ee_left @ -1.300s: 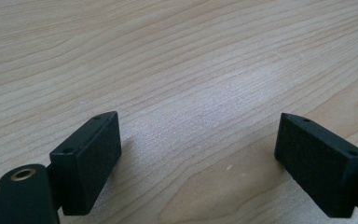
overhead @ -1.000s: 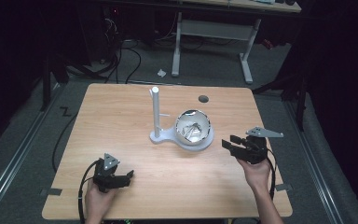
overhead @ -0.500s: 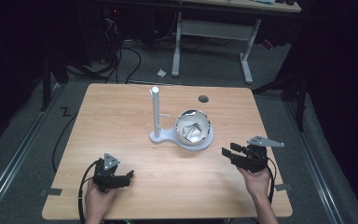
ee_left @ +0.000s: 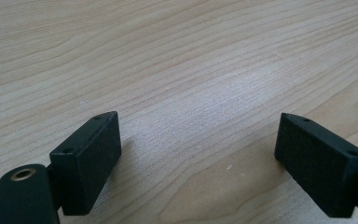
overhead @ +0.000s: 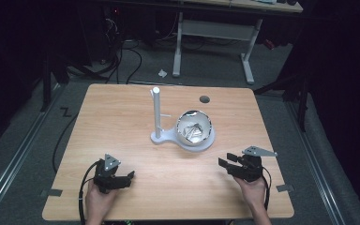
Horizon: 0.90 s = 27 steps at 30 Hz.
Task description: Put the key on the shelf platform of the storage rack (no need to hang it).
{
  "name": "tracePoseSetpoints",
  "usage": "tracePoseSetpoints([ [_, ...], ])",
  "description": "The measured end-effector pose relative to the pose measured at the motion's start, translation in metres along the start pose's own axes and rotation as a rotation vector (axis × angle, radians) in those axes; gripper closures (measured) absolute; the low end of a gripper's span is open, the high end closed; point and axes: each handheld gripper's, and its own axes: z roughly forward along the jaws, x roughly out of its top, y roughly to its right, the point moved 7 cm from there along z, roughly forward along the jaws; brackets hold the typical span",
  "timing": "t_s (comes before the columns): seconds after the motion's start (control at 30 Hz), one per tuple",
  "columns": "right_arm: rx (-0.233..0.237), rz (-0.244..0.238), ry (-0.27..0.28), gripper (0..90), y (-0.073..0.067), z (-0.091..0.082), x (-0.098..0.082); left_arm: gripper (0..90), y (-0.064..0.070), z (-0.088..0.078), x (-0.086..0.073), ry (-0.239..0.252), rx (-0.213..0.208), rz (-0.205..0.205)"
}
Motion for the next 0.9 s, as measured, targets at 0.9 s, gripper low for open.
tracePoseSetpoints([
  [0.9,-0.176,-0.161,-0.113,44.6,-0.005,0.038,-0.041,14.9,0.000,0.000,0.000,0.000,0.001,0.000],
])
